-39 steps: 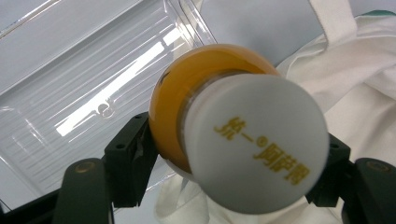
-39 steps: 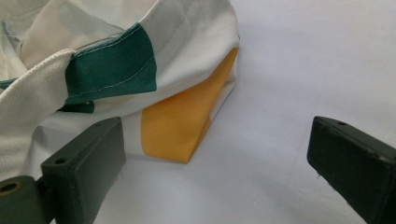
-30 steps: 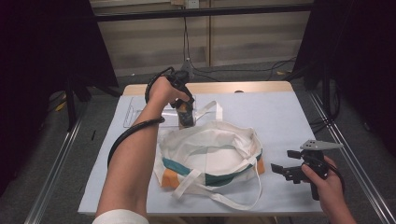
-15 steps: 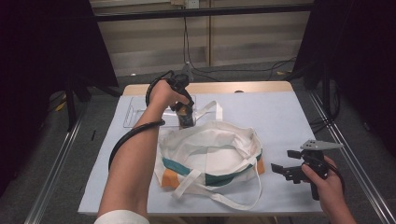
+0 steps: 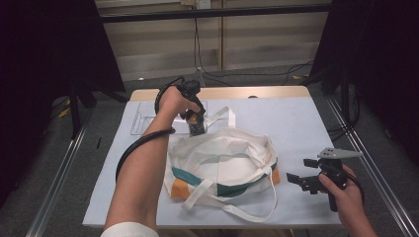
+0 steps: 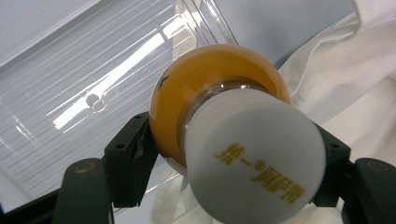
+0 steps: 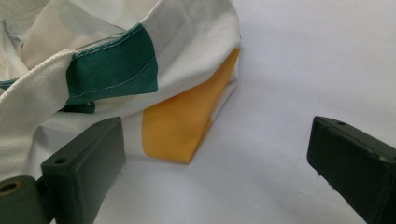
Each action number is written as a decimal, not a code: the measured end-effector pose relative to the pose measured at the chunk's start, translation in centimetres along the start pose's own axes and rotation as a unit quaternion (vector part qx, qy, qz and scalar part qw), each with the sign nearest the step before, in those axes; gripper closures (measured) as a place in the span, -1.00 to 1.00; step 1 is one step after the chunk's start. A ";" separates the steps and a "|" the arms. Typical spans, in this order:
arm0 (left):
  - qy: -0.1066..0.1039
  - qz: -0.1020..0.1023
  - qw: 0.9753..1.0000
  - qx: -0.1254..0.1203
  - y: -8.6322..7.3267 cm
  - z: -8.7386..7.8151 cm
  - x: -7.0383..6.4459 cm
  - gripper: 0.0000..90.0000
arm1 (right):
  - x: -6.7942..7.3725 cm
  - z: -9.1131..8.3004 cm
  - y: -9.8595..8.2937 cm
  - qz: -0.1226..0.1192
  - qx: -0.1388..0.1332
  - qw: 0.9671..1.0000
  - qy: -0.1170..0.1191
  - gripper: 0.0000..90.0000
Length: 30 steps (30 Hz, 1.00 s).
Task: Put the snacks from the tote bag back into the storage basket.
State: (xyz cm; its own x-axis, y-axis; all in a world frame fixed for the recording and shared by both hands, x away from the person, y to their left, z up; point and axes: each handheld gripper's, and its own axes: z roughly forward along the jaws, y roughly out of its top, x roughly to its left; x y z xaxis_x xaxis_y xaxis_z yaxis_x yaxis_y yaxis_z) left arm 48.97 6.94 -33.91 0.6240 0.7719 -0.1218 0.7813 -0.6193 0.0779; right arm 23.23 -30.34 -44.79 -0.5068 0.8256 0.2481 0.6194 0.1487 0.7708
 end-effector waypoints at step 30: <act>0.004 -0.008 1.000 -0.002 -0.1 0.6 -0.6 -0.34 | 0.1 -0.1 0.1 0.000 -0.003 1.000 0.001 -0.91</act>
State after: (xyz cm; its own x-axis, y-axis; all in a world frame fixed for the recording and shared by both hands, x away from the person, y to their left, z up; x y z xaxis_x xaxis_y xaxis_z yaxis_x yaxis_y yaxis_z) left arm 48.54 6.42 -34.41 0.6110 0.7833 -0.1147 0.7916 -0.6059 0.0793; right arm 23.19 -30.34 -44.61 -0.5081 0.8243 0.2497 0.6164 0.1455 0.7739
